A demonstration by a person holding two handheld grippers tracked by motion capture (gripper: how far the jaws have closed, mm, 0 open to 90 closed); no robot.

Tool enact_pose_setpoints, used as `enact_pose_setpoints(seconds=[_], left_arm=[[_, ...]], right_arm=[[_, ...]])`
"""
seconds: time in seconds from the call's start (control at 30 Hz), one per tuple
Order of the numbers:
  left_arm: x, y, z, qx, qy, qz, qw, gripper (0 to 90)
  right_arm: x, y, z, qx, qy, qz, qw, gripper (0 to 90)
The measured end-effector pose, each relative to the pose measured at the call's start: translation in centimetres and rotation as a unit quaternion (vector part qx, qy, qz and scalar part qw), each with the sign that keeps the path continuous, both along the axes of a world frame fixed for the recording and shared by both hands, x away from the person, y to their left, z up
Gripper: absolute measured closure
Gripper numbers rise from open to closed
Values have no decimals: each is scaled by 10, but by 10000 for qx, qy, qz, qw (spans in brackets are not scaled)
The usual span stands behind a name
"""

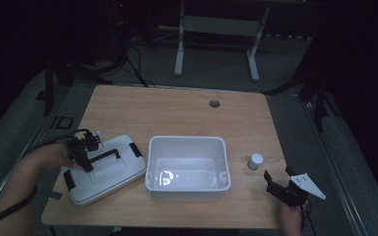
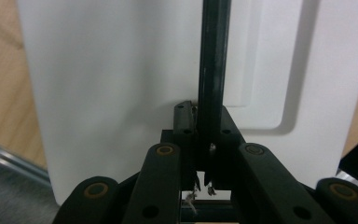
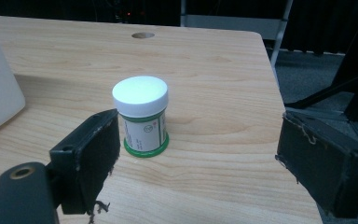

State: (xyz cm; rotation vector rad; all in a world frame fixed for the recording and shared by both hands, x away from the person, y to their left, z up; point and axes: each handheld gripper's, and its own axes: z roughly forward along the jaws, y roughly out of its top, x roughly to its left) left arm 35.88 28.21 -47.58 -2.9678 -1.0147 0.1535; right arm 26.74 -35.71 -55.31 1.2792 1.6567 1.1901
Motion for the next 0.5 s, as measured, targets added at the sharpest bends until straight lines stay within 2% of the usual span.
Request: enact_pose_setpoints(seconds=[0.17,0.3,0.5], left_arm=[[0,0,-9,-70,60,7,10000,836],[-1,3,-17,-177,248,19,9995,835],[0,7,-18,-336,270,91,9990,833]], right_arm=[[0,0,0,2,1,3,10000,128],[0,0,0,8,-1,3,10000,128],[0,0,0,-3,6,5,10000,128]])
